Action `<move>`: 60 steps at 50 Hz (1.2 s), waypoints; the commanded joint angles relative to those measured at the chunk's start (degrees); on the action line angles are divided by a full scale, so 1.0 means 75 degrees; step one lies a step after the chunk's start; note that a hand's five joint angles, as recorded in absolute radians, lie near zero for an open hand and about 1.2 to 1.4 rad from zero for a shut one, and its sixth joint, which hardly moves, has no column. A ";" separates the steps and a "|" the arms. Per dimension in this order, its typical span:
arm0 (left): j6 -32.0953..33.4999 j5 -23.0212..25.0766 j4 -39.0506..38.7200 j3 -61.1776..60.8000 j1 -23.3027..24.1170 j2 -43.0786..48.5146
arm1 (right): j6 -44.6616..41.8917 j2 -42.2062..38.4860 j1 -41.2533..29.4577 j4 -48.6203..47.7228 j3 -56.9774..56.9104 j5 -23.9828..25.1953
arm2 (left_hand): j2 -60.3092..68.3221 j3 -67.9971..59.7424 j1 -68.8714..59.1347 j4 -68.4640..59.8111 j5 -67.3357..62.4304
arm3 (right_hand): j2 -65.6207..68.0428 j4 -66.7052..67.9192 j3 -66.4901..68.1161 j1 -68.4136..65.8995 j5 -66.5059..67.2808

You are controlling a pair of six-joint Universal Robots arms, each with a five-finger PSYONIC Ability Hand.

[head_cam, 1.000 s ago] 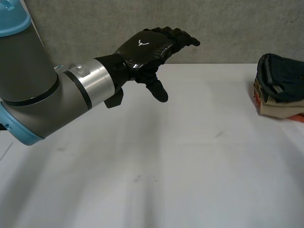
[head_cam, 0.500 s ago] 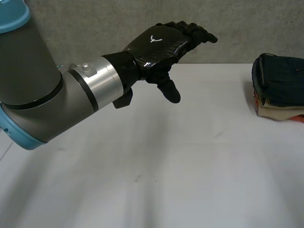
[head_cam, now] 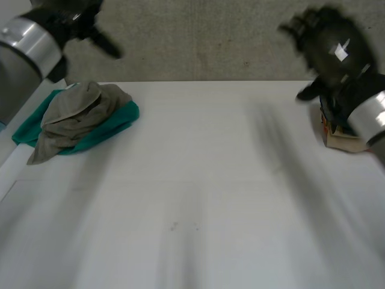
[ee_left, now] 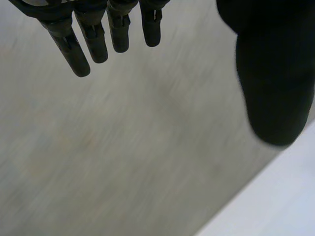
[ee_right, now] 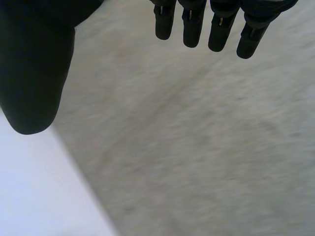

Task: Fold the laundry.

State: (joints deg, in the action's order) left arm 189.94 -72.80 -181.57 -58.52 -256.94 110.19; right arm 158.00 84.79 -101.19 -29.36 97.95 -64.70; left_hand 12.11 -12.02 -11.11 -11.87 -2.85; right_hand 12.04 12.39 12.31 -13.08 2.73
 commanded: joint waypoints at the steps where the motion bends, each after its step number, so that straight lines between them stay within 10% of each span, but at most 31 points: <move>1: 0.1766 0.0062 -0.0002 0.1249 -0.1459 0.2659 | -0.0957 -0.0430 -0.0558 0.0246 0.1025 -0.0115 | 0.0173 -0.0185 -0.0307 -0.0206 -0.0074 | -0.0272 -0.0319 -0.0308 0.0410 -0.0364; 16: 0.1979 0.1316 -0.0294 0.4871 -0.2222 0.6951 | -0.1368 -0.0946 -0.0441 0.0328 0.1846 -0.0690 | 0.1336 -0.1348 -0.1469 -0.1369 -0.1237 | -0.0272 -0.0319 -0.0308 0.0410 -0.0364; 22: 0.1756 0.1165 -0.0763 0.5283 -0.2070 0.7222 | -0.1368 -0.0982 -0.0429 0.0316 0.1952 -0.0748 | 0.9052 -0.9064 -0.9185 -0.9084 -0.8953 | -0.0272 -0.0319 -0.0308 0.0410 -0.0364; 44: -0.2460 0.1174 -0.3493 -0.1558 0.0366 -0.0544 | -0.1309 -0.0513 -0.0230 0.0305 0.1811 -0.1978 | 0.9052 -0.9064 -0.9185 -0.9085 -0.8953 | -0.0272 -0.0319 -0.0308 0.0410 -0.0364; 60: -0.3014 0.1469 -0.2861 -0.2171 0.2487 0.0914 | -0.0290 -0.0443 0.0110 0.0316 0.1799 -0.1967 | 0.9052 -0.9064 -0.9185 -0.9085 -0.8953 | -0.0272 -0.0319 -0.0308 0.0410 -0.0364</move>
State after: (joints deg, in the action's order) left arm 166.86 -61.65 -205.22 -75.41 -243.05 107.75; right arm 153.69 81.60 -101.05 -26.99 111.53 -79.87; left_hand 68.61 -68.16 -65.35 -68.80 -55.58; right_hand 12.04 12.39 12.31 -13.08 2.73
